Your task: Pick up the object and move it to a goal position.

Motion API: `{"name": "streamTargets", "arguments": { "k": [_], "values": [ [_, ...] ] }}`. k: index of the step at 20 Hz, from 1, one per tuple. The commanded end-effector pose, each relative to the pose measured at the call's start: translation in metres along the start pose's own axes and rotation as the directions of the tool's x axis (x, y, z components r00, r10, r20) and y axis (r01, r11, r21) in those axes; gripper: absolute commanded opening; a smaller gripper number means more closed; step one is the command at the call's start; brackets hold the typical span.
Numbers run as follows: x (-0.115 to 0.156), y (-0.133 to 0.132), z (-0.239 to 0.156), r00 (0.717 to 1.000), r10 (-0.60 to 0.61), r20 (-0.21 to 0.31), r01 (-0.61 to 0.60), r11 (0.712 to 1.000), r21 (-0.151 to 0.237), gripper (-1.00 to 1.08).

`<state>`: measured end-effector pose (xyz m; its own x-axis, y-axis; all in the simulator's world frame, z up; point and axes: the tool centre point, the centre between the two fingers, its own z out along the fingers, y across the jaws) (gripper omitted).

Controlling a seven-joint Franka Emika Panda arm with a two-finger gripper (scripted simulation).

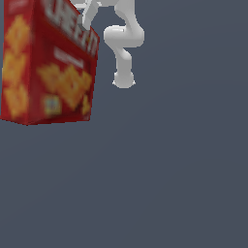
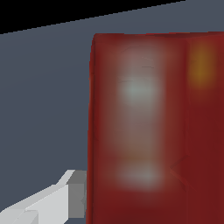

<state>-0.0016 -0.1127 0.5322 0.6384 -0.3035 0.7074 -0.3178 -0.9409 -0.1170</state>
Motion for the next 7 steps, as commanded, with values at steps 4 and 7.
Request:
{"name": "streamTargets", "arguments": {
  "k": [4,7],
  "values": [
    [0.0095,0.0046,-0.0204,0.999,0.012,-0.051,-0.012,1.000,0.003,-1.00],
    [0.0102,0.0052,-0.0226,0.998,0.013,-0.057,-0.013,1.000,0.003,-1.00]
  ]
}}
